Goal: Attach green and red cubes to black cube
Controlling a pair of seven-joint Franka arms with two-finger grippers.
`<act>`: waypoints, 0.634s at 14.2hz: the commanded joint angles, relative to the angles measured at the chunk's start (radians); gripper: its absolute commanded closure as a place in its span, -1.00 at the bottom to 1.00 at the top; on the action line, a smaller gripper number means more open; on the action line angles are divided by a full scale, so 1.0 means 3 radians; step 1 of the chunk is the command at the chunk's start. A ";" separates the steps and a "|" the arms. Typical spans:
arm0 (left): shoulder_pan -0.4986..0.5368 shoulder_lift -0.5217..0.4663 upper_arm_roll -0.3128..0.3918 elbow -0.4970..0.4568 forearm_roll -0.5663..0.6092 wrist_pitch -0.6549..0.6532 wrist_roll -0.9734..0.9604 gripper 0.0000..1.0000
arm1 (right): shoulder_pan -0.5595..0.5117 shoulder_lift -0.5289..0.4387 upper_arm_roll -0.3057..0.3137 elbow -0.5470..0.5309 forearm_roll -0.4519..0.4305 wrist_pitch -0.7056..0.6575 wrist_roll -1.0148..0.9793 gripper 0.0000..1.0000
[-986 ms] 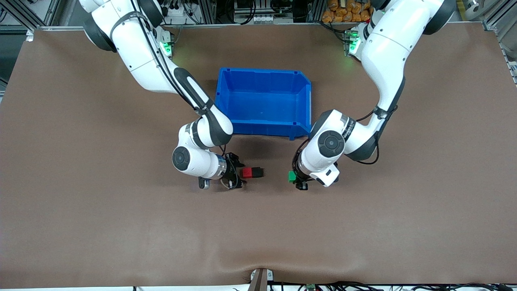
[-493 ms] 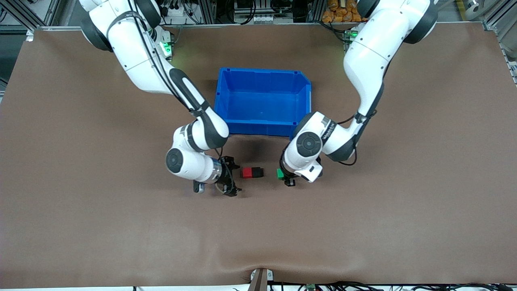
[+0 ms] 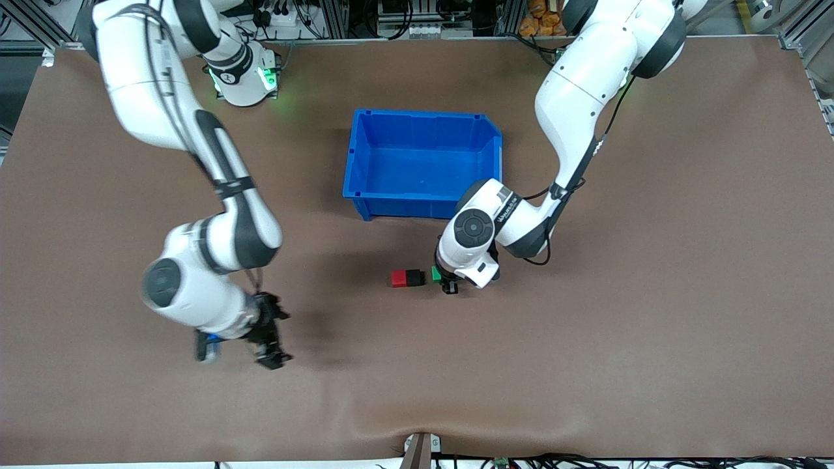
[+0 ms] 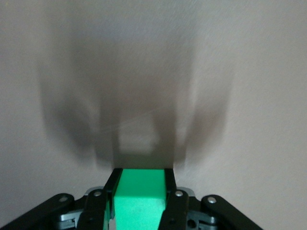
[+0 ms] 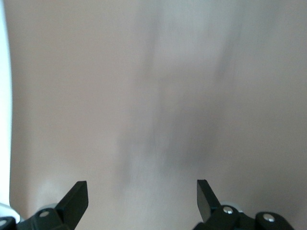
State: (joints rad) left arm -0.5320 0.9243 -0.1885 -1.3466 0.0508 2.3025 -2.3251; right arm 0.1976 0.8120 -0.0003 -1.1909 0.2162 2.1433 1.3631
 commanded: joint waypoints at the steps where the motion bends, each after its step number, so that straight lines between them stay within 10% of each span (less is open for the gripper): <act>1: -0.0108 0.0074 0.0055 0.0132 -0.0021 0.0015 -0.0109 1.00 | -0.0249 -0.0160 0.0047 0.0216 -0.0087 -0.0526 -0.0629 -1.00; 9: -0.0226 0.0150 0.0250 0.0209 -0.0021 0.0363 -0.0109 1.00 | -0.0659 -0.1248 -0.0269 0.0232 -0.0097 -0.2259 -0.3106 -1.00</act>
State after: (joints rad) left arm -0.5700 0.9473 -0.1390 -1.3181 0.0507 2.3944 -2.3427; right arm -0.0121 0.5075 -0.0469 -1.0784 0.2072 1.5333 0.5257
